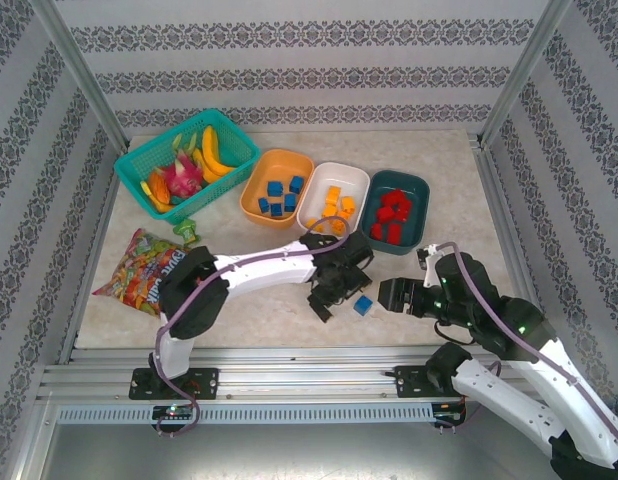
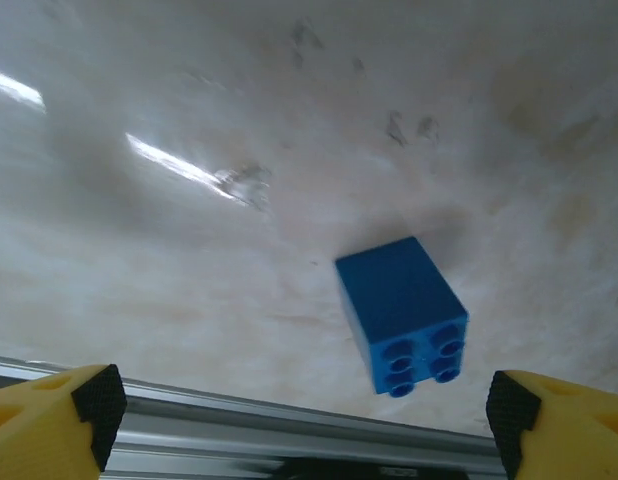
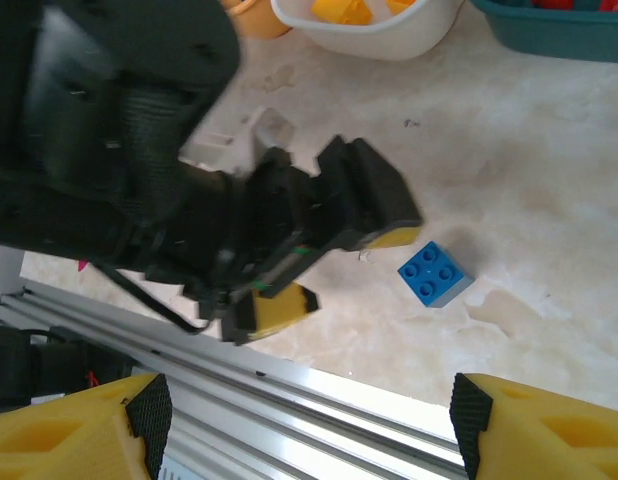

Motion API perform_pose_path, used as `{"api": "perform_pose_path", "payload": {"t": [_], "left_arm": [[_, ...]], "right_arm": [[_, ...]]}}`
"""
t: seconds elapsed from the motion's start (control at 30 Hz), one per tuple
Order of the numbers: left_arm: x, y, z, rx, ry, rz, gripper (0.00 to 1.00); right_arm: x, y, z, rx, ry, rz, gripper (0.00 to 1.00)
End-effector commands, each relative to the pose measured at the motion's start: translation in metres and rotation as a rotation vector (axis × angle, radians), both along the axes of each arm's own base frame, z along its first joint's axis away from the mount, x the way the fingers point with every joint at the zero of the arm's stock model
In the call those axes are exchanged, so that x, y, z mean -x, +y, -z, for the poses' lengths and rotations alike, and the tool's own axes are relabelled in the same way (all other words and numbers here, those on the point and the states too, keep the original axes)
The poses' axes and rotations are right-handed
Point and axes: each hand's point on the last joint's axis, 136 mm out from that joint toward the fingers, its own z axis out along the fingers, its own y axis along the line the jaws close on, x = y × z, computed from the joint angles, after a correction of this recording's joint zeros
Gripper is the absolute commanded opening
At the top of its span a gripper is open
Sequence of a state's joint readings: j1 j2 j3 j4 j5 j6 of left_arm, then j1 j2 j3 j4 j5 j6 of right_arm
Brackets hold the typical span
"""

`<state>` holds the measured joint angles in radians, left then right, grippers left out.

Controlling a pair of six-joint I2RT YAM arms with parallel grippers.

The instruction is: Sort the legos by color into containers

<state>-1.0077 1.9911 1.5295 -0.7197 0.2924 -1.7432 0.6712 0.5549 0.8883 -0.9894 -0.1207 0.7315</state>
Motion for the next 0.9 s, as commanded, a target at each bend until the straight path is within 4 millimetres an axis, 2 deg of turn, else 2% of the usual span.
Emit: {"api": "perform_pose_path", "payload": {"t": [0.0, 0.13, 0.27, 0.47, 0.63, 0.7, 0.87], "left_arm": [[-0.007, -0.03, 0.001, 0.051, 0.029, -0.099, 0.94], [0.0, -0.045, 0.011, 0.038, 0.069, -0.094, 0.9], [0.005, -0.046, 0.023, 0.013, 0.085, -0.104, 0.8], [0.001, -0.05, 0.031, 0.019, 0.074, -0.115, 0.55], [0.002, -0.047, 0.034, 0.003, 0.08, -0.105, 0.24], [0.001, -0.043, 0.032, -0.007, 0.072, -0.1, 0.2], [-0.01, -0.027, 0.017, -0.03, 0.022, -0.073, 0.19]], "right_arm": [[0.003, -0.004, 0.001, -0.002, -0.001, 0.023, 0.76], [0.004, -0.008, 0.0, -0.014, -0.013, 0.04, 0.76], [0.007, -0.013, 0.001, -0.021, -0.021, 0.058, 0.76], [0.011, -0.019, 0.002, -0.028, -0.016, 0.08, 0.76], [0.012, -0.021, 0.003, -0.03, -0.019, 0.088, 0.76], [0.012, -0.021, 0.001, -0.034, -0.024, 0.09, 0.76], [0.007, -0.02, -0.006, -0.04, -0.046, 0.095, 0.76]]}}
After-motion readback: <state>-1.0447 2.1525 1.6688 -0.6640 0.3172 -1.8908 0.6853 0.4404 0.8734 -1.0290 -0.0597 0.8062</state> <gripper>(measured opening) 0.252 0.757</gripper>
